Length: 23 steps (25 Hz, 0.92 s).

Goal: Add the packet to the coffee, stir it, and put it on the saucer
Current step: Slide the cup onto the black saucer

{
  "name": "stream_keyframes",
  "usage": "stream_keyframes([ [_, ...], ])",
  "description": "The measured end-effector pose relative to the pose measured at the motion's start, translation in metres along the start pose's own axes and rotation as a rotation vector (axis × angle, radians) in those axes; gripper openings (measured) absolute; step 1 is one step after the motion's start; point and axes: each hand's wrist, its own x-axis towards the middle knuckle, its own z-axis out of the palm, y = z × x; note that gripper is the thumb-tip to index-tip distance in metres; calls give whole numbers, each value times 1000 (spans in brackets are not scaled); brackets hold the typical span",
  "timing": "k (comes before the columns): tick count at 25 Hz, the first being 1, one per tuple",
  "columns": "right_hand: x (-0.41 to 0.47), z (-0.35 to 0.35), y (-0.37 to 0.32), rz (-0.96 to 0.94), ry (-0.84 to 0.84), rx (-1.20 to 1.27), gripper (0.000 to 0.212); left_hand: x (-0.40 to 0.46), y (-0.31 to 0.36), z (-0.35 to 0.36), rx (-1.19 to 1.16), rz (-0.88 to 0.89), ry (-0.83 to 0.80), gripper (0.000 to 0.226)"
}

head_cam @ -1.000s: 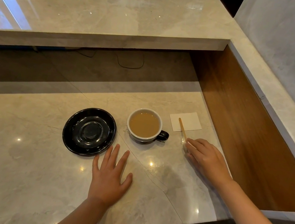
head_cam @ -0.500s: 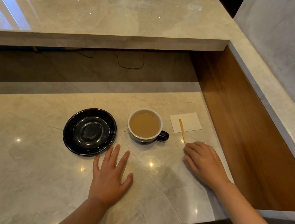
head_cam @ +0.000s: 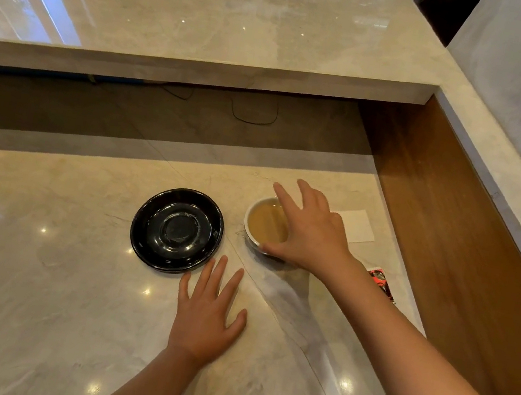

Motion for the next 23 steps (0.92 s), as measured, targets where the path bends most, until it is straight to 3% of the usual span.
stream_keyframes([
  [7,30,15,-8,-8,-221,-88,107,-1,0,1,-3,-11,6,62],
  [14,33,11,-8,-84,-176,-78,93,-1,0,2,-15,-14,11,63],
  [23,38,6,-22,-159,-149,-92,95,0,0,0,-22,-13,22,63],
])
